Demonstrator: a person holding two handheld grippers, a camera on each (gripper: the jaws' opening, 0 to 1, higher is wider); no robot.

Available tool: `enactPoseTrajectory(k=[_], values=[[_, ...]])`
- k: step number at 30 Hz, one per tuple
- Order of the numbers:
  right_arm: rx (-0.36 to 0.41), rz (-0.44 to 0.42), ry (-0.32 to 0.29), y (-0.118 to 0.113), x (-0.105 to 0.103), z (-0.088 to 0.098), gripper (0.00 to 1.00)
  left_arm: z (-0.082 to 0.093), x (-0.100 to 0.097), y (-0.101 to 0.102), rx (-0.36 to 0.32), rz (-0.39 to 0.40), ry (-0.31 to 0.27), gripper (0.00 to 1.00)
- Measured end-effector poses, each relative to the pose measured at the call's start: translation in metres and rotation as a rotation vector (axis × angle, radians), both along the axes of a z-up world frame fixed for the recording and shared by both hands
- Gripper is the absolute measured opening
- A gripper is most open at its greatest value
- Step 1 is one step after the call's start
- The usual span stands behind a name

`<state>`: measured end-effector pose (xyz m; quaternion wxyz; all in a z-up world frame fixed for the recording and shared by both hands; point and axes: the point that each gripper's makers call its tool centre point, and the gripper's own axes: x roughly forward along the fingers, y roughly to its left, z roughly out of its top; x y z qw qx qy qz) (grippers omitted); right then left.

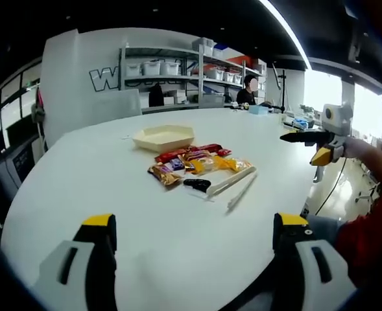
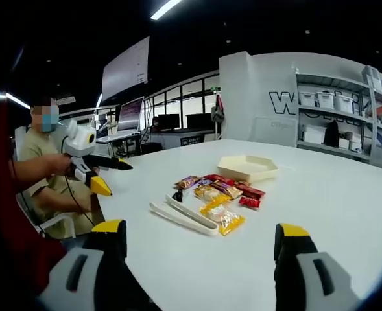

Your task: Place the target food into the container with the food tongs after gripping and lifting it, then release it inside without dropping or visibly crushing the food.

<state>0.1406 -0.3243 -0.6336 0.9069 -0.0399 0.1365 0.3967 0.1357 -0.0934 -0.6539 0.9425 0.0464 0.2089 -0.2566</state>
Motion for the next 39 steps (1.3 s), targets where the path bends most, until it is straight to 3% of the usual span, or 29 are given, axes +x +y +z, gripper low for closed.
enactPoseTrajectory(k=[10,17,23,35,39], values=[[-0.011,0.03,0.008,0.006,0.004,-0.008,0.88,-0.01,0.006,-0.001,0.017,-0.009,-0.006,0.95],[-0.051,0.069,0.006,0.01,0.013,-0.022,0.78,-0.023,0.011,-0.016,0.025,-0.062,0.026,0.85],[-0.085,0.1,-0.007,0.017,0.022,-0.032,0.68,-0.028,0.012,-0.027,0.017,-0.112,0.03,0.68],[-0.107,0.162,0.046,0.038,0.031,-0.05,0.55,-0.037,0.015,-0.047,0.019,-0.193,0.042,0.5],[-0.119,0.17,0.055,0.043,0.032,-0.055,0.52,-0.036,0.014,-0.054,0.018,-0.235,0.045,0.36]])
